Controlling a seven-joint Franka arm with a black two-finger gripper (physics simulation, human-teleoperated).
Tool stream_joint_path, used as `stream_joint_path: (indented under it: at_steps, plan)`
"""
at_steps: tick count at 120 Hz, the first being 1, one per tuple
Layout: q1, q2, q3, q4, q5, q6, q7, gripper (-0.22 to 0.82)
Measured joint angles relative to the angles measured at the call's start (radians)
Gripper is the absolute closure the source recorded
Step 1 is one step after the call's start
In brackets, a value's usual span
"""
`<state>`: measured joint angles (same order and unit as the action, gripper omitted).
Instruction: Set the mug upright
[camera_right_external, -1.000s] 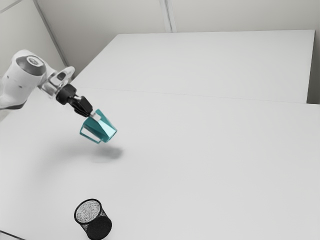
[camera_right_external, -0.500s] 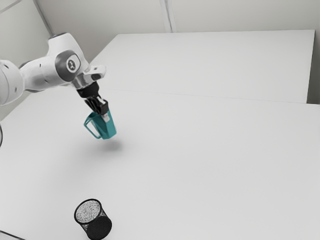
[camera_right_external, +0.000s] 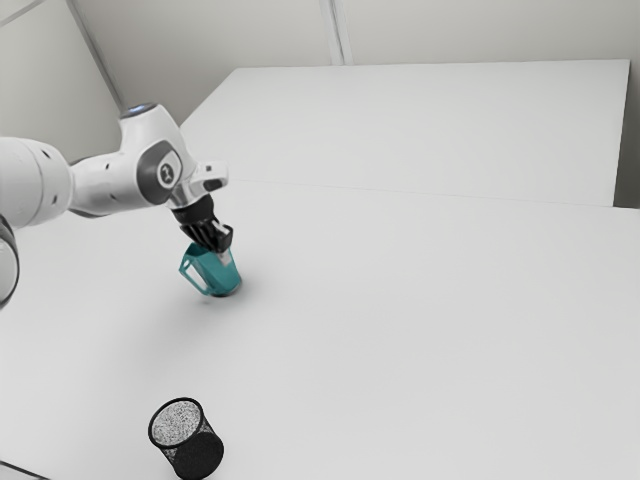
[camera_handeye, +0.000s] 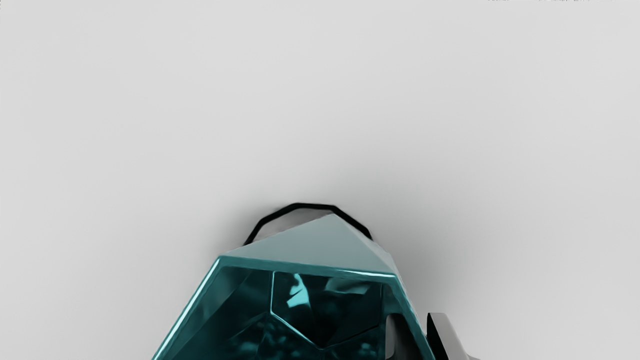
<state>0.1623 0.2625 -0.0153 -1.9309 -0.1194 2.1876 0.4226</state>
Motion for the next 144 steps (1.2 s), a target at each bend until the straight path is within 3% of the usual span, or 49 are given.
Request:
stream_joint_path:
  at_steps: [7, 32, 53, 70, 106, 144]
  plan:
    - [0.0, 0.001, 0.0, -0.004, -0.001, 0.006, -0.012, 0.74]
    - [-0.001, -0.014, -0.006, -0.008, -0.011, 0.014, -0.035, 0.31]
    - [-0.001, -0.08, -0.007, -0.02, -0.013, -0.004, -0.049, 0.14]
    - [0.0, -0.156, -0.023, 0.003, -0.014, -0.064, -0.058, 0.07]
    - [-0.004, -0.188, -0.053, 0.314, -0.011, -0.332, -0.074, 0.02]
    - [-0.001, -0.258, -0.052, 0.347, -0.007, -0.49, -0.084, 0.0]
